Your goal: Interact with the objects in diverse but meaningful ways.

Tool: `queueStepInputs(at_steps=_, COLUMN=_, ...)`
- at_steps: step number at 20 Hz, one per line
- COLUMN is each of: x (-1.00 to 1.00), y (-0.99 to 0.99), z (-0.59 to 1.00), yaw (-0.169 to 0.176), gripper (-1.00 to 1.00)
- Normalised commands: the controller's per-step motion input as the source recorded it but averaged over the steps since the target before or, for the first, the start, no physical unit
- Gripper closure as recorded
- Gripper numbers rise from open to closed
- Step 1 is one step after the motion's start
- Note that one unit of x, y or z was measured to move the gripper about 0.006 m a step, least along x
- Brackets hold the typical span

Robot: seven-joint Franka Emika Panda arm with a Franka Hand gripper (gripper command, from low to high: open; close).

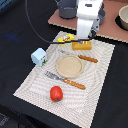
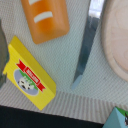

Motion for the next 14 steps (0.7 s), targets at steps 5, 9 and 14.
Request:
queueStepInputs(at_steps=5, x=-0.7, y=-0.48, z=-0.07, yaw=-0.03, gripper=-1.0)
queueStepInputs(at_steps=9, x=-0.7, y=-0.48, z=-0.03, yaw=-0.033, gripper=-1.0)
queueStepInputs(at_steps=14, x=-0.69, y=-0.48, z=-0.02, yaw=-0.036, gripper=-1.0)
